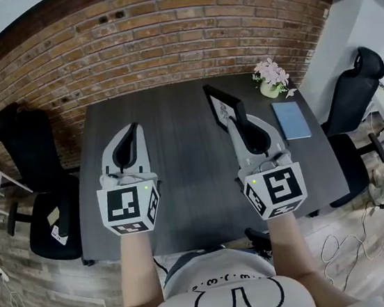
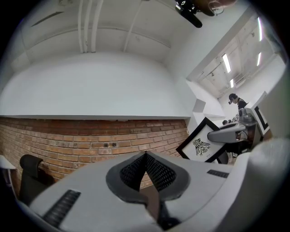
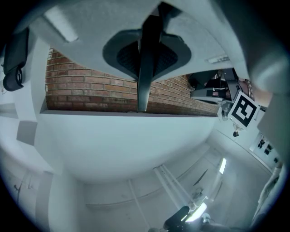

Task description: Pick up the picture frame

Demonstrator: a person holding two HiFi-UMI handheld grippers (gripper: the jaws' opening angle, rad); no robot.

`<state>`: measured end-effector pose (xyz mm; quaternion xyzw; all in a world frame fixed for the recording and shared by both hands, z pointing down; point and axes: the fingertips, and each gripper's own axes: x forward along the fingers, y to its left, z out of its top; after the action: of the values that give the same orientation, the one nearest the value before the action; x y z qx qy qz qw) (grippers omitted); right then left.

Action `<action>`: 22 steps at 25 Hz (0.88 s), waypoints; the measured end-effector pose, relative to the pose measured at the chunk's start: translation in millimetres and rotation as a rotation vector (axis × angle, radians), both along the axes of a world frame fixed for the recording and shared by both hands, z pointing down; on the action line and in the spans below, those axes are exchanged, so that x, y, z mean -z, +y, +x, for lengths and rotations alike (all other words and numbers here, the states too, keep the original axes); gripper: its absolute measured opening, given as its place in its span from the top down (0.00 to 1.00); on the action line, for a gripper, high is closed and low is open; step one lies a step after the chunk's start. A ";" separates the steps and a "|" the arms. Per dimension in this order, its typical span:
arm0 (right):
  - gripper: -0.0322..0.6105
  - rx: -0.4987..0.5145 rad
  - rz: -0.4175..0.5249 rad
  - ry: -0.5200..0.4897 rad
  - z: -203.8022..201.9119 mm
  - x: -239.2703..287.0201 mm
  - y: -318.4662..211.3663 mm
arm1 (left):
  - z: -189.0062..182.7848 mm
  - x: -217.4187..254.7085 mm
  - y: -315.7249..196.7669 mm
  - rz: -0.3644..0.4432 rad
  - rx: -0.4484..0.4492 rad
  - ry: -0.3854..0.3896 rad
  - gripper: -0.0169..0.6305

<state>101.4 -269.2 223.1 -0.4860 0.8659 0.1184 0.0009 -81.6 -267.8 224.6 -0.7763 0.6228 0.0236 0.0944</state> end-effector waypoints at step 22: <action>0.89 -0.012 0.000 0.003 1.4 0.6 4.8 | -2.8 2.0 4.9 0.012 0.005 0.005 0.98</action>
<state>102.8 -264.4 222.5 -0.4910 0.8630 0.1190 -0.0012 -84.4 -262.9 222.5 -0.7741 0.6248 0.0291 0.0976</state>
